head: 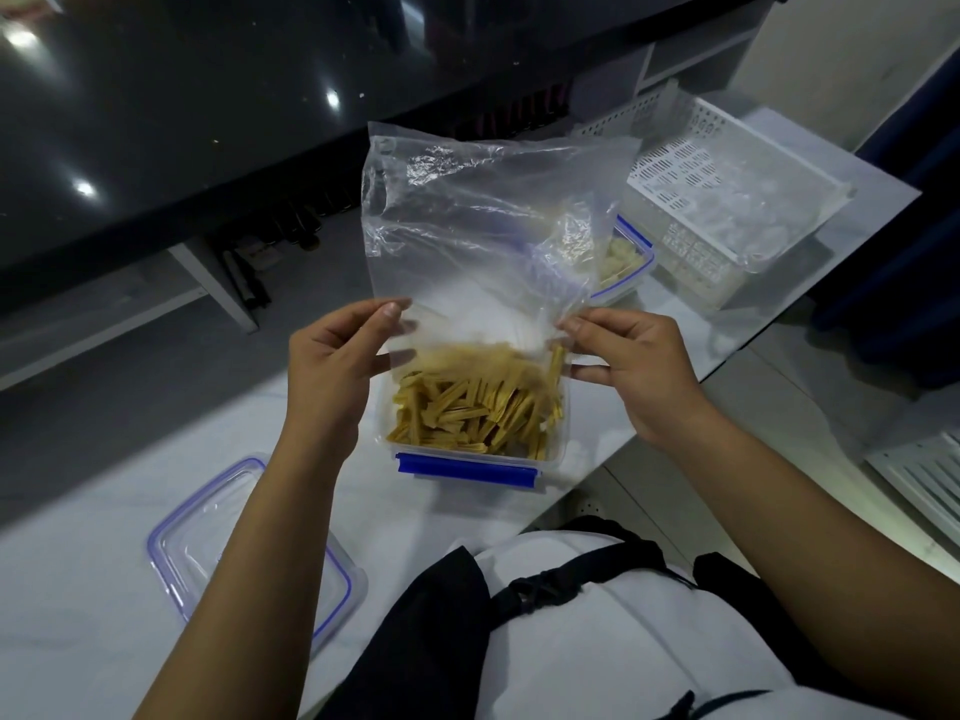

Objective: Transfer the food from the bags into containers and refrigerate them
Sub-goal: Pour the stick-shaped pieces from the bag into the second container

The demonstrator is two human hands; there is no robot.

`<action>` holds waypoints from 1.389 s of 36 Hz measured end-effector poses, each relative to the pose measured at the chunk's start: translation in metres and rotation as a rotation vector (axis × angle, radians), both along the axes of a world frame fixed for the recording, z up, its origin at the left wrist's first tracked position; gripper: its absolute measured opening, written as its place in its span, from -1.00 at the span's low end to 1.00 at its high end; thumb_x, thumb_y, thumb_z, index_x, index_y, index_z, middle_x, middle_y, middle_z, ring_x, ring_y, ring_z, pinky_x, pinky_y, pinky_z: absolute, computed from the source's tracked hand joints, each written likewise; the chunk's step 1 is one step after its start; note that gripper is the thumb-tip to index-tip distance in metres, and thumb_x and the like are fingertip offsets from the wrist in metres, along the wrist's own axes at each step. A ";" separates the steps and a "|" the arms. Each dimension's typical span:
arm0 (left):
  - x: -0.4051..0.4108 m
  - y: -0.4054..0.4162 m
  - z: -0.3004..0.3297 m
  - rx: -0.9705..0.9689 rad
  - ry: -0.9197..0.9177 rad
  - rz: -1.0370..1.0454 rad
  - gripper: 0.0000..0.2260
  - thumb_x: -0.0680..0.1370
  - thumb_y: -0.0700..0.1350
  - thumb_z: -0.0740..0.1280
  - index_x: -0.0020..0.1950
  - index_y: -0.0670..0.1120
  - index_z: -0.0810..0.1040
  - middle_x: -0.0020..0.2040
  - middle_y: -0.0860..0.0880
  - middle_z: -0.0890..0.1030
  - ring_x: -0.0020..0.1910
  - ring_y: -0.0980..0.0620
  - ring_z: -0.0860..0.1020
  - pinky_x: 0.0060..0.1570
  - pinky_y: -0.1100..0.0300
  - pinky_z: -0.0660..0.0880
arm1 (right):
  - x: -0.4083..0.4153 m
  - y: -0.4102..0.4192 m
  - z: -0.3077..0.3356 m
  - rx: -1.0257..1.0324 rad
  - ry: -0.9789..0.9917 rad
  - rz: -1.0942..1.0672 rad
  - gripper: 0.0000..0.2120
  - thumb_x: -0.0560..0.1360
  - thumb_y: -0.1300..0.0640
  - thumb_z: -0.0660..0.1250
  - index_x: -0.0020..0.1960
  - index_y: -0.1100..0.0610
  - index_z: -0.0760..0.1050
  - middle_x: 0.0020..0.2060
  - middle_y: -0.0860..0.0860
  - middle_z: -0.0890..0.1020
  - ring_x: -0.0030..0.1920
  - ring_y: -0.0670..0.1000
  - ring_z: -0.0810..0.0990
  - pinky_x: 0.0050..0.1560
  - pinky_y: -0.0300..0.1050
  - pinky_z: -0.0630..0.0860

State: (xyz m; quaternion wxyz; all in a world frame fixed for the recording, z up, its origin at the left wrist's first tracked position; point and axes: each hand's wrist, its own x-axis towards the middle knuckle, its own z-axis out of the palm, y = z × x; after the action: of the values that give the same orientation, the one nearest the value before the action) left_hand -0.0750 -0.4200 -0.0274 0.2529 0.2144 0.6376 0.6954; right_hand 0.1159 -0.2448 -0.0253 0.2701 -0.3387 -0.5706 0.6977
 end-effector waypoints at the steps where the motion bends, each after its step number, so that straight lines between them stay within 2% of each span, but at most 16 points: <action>1: 0.000 0.000 0.001 0.007 -0.001 0.001 -0.84 0.62 -0.16 0.36 0.02 -0.01 0.74 -0.02 -0.10 0.73 0.05 -0.10 0.69 -0.06 0.05 0.67 | 0.000 0.000 0.001 -0.003 0.007 -0.002 -0.90 0.55 0.31 0.38 -0.03 0.21 0.68 -0.20 0.11 0.73 -0.14 0.07 0.72 -0.10 0.01 0.69; 6: -0.001 0.001 0.006 0.020 0.001 0.005 -0.86 0.62 -0.16 0.36 0.03 -0.04 0.73 0.00 -0.09 0.73 0.04 -0.09 0.70 -0.09 0.06 0.67 | -0.002 0.000 0.005 -0.014 0.045 -0.001 -0.92 0.54 0.29 0.40 -0.02 0.22 0.68 -0.22 0.09 0.72 -0.15 0.07 0.73 -0.09 0.07 0.69; 17: 0.001 0.000 0.007 0.034 -0.004 0.012 -0.82 0.61 -0.15 0.36 -0.03 0.05 0.75 0.00 -0.06 0.73 0.03 -0.08 0.70 -0.10 0.07 0.67 | -0.005 0.000 0.004 -0.020 0.037 0.032 -0.89 0.54 0.28 0.40 -0.06 0.16 0.70 -0.18 0.07 0.73 -0.10 0.12 0.73 -0.17 -0.03 0.67; 24: 0.000 0.000 0.009 0.025 -0.004 0.031 -0.86 0.61 -0.15 0.37 0.01 0.00 0.73 0.02 -0.10 0.73 0.04 -0.10 0.70 -0.08 0.06 0.67 | -0.008 0.001 0.006 -0.039 0.069 0.043 -0.84 0.53 0.29 0.40 -0.12 0.11 0.73 -0.17 0.09 0.73 -0.09 0.14 0.74 -0.18 -0.05 0.67; 31: -0.001 0.001 0.013 0.032 0.000 0.048 -0.88 0.61 -0.16 0.37 0.04 -0.07 0.71 0.03 -0.15 0.72 0.02 -0.13 0.69 -0.08 0.07 0.66 | -0.012 0.001 0.008 -0.018 0.062 0.057 -0.90 0.54 0.28 0.40 -0.05 0.17 0.70 -0.16 0.08 0.73 -0.07 0.15 0.73 -0.10 0.07 0.69; 36: -0.002 0.001 0.018 0.051 -0.002 0.058 -0.88 0.60 -0.16 0.38 0.03 -0.07 0.72 0.01 -0.14 0.72 0.01 -0.13 0.70 -0.11 0.11 0.65 | -0.013 0.001 0.011 -0.015 0.082 0.069 -0.89 0.54 0.25 0.41 -0.06 0.13 0.71 -0.13 0.08 0.74 -0.07 0.14 0.73 -0.11 0.04 0.69; 40: -0.003 0.001 0.020 0.063 -0.003 0.052 -0.88 0.60 -0.16 0.38 0.01 -0.05 0.72 -0.02 -0.10 0.73 0.01 -0.14 0.69 -0.11 0.12 0.64 | -0.013 0.002 0.012 -0.014 0.074 0.064 -0.91 0.54 0.25 0.41 -0.01 0.18 0.69 -0.12 0.09 0.74 -0.06 0.14 0.73 -0.07 0.08 0.69; 50: -0.007 0.002 0.028 0.052 0.043 0.042 -0.86 0.62 -0.15 0.36 0.02 -0.02 0.72 -0.06 -0.04 0.74 0.00 -0.08 0.69 -0.07 0.07 0.66 | -0.013 0.011 0.023 0.014 0.064 0.023 -0.92 0.53 0.24 0.43 -0.01 0.20 0.68 -0.13 0.15 0.73 -0.07 0.14 0.73 -0.13 0.03 0.68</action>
State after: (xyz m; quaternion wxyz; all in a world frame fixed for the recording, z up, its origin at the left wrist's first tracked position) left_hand -0.0822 -0.4184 0.0002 0.2187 0.2225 0.6289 0.7122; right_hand 0.1029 -0.2343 -0.0027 0.2827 -0.3078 -0.5702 0.7072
